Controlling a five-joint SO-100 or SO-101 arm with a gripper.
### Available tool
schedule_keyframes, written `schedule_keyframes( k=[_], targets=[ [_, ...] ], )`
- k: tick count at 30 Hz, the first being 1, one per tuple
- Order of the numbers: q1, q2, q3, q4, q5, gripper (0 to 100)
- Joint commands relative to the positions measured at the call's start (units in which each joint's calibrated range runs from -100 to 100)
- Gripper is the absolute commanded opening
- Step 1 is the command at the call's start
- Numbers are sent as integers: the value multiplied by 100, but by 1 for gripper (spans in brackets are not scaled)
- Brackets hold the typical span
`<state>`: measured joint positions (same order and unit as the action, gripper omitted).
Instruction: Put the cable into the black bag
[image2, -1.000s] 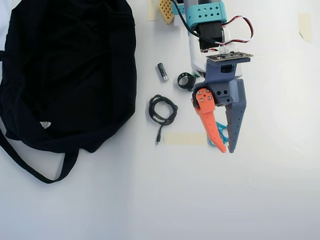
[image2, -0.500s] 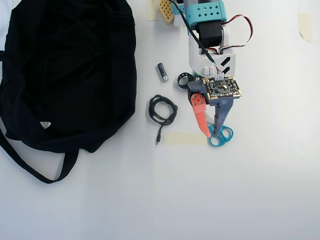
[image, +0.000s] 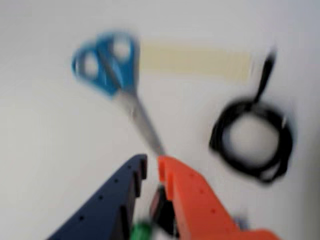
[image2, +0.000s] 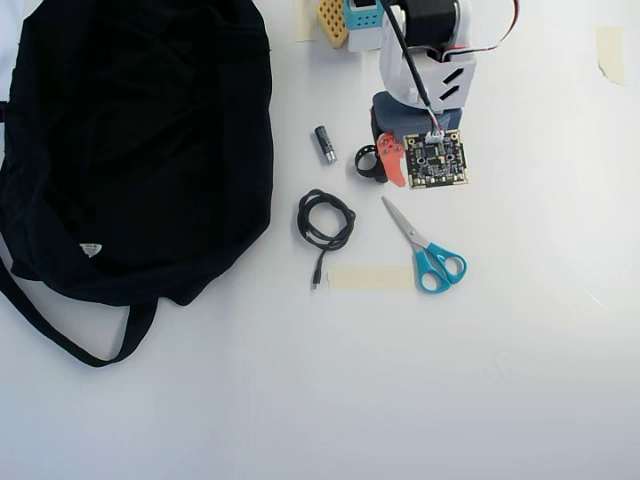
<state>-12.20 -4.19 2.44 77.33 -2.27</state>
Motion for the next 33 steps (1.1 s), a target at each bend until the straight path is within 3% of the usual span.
schedule_keyframes(
  k=[1,8,33],
  targets=[
    [-89,-278,-262,777,-9,3],
    [-82,-278,-262,1604,-19,3],
    [-74,-377,-154,1802,38,3]
  ],
)
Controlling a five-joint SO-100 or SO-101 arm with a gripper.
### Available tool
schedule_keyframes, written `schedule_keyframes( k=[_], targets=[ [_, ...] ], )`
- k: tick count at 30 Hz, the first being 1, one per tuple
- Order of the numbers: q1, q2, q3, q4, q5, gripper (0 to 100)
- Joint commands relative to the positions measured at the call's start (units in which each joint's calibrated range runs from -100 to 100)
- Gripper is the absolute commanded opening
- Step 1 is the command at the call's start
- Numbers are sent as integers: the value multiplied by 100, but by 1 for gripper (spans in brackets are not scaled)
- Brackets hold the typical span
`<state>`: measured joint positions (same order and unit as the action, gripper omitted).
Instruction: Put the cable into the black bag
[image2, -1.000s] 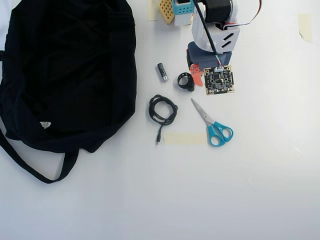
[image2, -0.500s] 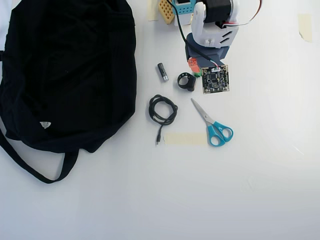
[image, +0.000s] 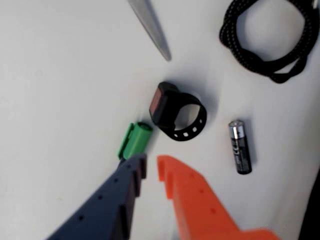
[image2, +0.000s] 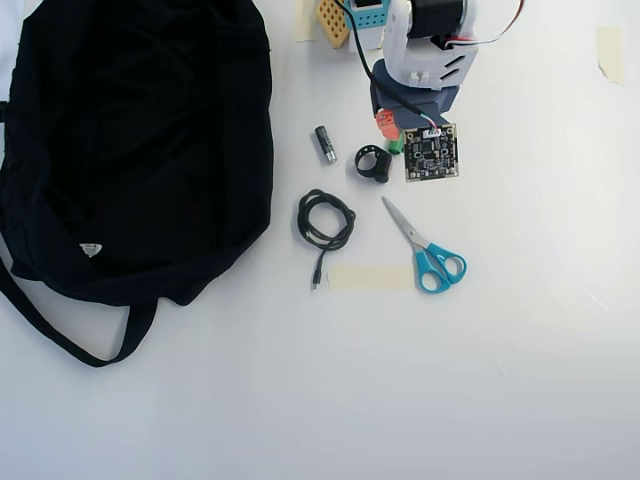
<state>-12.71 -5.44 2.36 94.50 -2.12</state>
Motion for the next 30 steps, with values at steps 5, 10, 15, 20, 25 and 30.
schedule_keyframes(
  k=[5,10,15,20,25,30],
  targets=[
    [44,-253,-155,84,29,3],
    [127,-245,-155,84,34,3],
    [231,-145,-146,84,270,3],
    [426,-120,-146,7,501,3],
    [546,-104,-146,-27,585,3],
    [583,195,-155,-286,580,3]
  ],
)
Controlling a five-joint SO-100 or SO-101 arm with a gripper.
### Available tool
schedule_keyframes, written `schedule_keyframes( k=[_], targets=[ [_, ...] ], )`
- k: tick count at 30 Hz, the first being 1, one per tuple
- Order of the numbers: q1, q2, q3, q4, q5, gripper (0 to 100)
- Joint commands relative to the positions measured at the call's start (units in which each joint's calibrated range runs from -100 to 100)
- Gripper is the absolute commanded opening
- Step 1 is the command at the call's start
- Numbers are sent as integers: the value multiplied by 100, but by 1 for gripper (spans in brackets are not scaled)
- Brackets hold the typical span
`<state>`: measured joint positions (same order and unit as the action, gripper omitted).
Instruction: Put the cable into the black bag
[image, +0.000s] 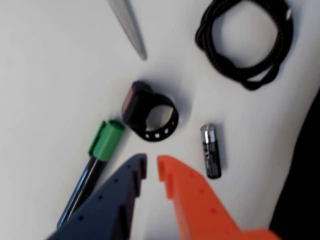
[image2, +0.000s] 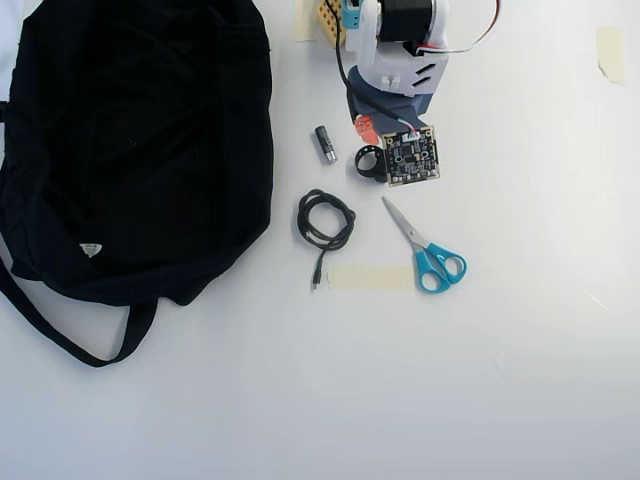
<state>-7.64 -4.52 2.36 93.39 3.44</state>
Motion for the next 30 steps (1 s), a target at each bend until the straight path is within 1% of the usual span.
schedule_keyframes(
  k=[1,15,22,30],
  targets=[
    [98,179,-173,-217,23,3],
    [263,892,-245,-975,12,3],
    [383,1199,-442,-1044,23,3],
    [652,1755,-1089,-1036,322,3]
  ],
)
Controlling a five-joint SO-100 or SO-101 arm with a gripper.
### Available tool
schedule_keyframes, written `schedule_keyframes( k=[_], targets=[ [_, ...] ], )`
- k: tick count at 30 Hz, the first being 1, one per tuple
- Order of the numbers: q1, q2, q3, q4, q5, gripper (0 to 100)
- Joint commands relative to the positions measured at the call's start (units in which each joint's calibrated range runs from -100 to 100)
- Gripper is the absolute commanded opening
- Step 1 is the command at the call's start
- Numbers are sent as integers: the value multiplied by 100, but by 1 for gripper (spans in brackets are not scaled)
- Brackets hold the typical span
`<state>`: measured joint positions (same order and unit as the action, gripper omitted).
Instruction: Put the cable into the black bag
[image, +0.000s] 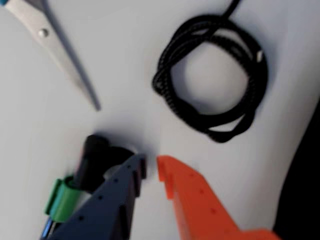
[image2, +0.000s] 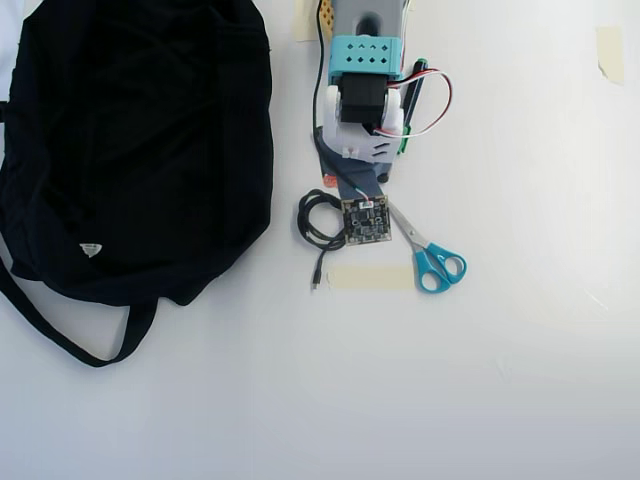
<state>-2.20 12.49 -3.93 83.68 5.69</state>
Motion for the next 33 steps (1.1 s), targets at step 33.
schedule_keyframes(
  k=[33],
  targets=[
    [340,875,-1116,21,312,39]
  ],
)
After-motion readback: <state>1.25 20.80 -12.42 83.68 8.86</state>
